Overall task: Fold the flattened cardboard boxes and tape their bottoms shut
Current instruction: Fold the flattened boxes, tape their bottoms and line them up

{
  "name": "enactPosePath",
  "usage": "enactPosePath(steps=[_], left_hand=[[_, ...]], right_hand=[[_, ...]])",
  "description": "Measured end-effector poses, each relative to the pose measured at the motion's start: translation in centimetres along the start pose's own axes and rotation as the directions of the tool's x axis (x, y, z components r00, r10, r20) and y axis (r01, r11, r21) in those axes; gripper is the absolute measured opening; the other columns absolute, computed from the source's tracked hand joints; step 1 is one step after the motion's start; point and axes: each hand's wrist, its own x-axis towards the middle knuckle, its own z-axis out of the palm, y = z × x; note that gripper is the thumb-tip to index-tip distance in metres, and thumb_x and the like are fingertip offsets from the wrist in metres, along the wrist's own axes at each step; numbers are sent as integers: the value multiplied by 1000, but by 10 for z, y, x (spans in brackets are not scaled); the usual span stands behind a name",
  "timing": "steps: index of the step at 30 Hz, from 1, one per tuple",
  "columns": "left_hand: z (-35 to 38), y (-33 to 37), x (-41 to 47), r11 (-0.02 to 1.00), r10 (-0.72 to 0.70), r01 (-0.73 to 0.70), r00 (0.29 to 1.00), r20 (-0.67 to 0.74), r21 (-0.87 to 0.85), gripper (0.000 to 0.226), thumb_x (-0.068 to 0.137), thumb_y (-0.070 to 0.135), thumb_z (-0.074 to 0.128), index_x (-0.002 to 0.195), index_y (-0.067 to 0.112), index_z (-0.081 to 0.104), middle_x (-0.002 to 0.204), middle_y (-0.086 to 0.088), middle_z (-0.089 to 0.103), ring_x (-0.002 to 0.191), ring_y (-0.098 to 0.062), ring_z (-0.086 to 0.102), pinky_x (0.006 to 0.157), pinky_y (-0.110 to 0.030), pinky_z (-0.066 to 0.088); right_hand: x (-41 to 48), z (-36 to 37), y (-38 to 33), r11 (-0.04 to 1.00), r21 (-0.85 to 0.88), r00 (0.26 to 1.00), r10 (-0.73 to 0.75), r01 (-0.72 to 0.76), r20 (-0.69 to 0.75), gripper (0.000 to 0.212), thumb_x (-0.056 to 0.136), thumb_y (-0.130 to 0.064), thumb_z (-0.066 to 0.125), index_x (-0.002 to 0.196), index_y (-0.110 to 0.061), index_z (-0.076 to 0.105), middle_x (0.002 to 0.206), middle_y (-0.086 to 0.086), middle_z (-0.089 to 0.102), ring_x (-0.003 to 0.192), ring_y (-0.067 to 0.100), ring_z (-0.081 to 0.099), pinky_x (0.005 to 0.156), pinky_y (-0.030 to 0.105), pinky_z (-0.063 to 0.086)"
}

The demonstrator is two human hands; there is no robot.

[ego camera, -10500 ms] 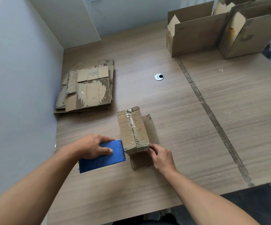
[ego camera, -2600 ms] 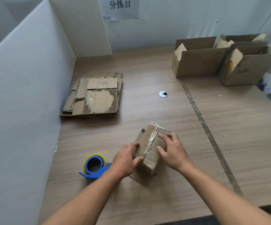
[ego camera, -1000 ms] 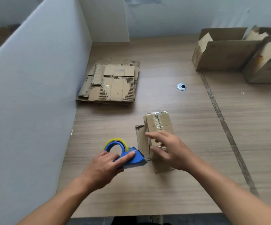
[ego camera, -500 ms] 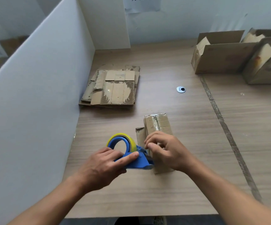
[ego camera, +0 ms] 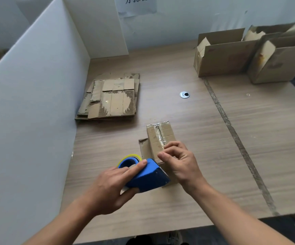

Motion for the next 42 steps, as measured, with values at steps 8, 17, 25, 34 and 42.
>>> enactPosePath(steps=[8,17,25,34,42], left_hand=[[-11,5,8,941,-214,198,976,-28,-274,80,84,51,56,150,58,12,110,23,63,86,2,55,77,-9,42],[-26,-6,29,909,-226,304,935,274,-285,76,80,55,56,145,65,18,113,14,65,93,-10,62,86,-33,51],[-29,-30,53,817,-392,536,786,478,-212,54,72,71,55,125,67,45,118,38,59,107,12,55,91,-20,43],[-18,-45,94,830,-463,558,697,547,-9,35,79,68,58,113,59,58,110,23,67,101,-2,61,89,-28,48],[-10,-53,101,823,-467,567,657,592,20,24,77,63,59,101,61,58,105,21,69,97,-3,62,83,-26,47]], right_hand=[[-8,-27,-1,989,127,988,95,-79,-121,18,66,-31,79,64,-14,75,101,-4,54,92,-1,57,85,19,45],[8,-70,12,932,352,891,232,-88,-390,28,84,-7,75,58,-17,70,103,0,55,79,4,62,70,25,44],[26,-97,44,897,267,816,433,-351,-383,16,85,-23,77,75,-13,68,78,-2,64,73,7,51,65,29,36],[26,-81,79,855,308,725,518,-417,-454,25,84,-20,79,66,-15,62,63,0,46,59,11,39,62,32,36],[26,-79,100,842,311,691,540,-441,-481,24,85,-17,78,66,-15,62,59,-1,46,57,12,40,62,31,36]])
